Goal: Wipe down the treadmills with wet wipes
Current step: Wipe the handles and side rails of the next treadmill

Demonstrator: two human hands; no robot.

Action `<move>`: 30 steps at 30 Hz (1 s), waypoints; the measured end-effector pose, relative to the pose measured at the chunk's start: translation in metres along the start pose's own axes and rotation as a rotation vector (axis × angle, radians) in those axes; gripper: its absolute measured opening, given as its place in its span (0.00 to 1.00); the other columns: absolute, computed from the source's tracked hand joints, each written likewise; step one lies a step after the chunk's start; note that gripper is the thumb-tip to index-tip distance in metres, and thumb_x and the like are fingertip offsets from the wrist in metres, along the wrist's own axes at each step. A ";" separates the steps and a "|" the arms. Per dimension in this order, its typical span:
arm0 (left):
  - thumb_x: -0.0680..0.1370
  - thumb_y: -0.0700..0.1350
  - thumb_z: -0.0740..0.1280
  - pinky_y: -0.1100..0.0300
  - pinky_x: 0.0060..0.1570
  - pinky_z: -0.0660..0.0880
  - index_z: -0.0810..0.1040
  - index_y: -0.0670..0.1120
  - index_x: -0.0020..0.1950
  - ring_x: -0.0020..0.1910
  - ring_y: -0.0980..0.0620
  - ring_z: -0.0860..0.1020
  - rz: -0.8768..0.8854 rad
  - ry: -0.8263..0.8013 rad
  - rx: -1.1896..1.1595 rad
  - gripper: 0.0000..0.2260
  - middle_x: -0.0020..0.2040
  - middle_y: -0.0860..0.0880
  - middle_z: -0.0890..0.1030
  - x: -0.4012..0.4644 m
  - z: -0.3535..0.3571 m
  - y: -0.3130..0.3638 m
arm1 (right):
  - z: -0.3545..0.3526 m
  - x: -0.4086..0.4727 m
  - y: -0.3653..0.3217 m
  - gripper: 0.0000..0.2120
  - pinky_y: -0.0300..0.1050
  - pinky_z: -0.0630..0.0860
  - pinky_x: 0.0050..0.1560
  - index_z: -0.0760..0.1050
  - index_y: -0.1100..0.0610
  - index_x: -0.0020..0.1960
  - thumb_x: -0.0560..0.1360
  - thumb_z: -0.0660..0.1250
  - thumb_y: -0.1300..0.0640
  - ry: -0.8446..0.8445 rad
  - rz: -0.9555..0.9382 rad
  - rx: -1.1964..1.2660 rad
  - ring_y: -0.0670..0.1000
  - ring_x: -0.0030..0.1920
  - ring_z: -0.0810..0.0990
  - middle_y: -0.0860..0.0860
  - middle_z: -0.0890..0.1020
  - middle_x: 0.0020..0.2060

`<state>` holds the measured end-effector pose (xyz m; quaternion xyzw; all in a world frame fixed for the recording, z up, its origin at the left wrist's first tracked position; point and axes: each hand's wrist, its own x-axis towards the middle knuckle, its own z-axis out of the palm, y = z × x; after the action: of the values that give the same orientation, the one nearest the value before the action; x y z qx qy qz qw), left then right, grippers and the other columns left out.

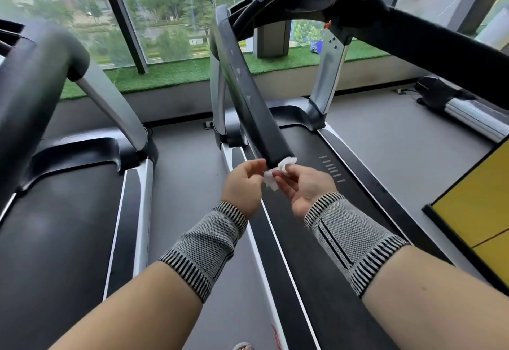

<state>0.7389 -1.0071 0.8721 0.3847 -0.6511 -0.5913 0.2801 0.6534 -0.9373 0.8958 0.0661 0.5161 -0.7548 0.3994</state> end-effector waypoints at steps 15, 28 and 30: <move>0.76 0.40 0.70 0.59 0.38 0.76 0.79 0.44 0.41 0.36 0.51 0.78 -0.060 -0.272 -0.187 0.04 0.38 0.47 0.81 0.060 -0.014 0.059 | 0.023 0.004 -0.061 0.13 0.43 0.73 0.36 0.75 0.59 0.43 0.76 0.64 0.48 -0.230 -0.091 -0.263 0.51 0.34 0.76 0.54 0.78 0.35; 0.73 0.46 0.73 0.55 0.39 0.79 0.77 0.47 0.39 0.34 0.50 0.79 0.286 -0.364 0.349 0.07 0.36 0.48 0.81 0.108 -0.023 0.082 | 0.037 0.031 -0.078 0.09 0.46 0.76 0.42 0.76 0.52 0.35 0.74 0.69 0.58 0.143 -0.704 -0.802 0.49 0.34 0.76 0.48 0.78 0.31; 0.74 0.48 0.71 0.51 0.41 0.81 0.77 0.47 0.36 0.34 0.49 0.79 0.280 -0.330 0.362 0.09 0.34 0.48 0.81 0.113 -0.016 0.087 | 0.037 0.034 -0.081 0.09 0.43 0.76 0.40 0.76 0.52 0.35 0.74 0.70 0.59 0.107 -0.742 -0.799 0.46 0.32 0.75 0.47 0.77 0.30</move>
<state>0.6755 -1.1098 0.9504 0.2333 -0.8296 -0.4757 0.1761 0.5875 -0.9749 0.9542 -0.2387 0.7710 -0.5859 0.0735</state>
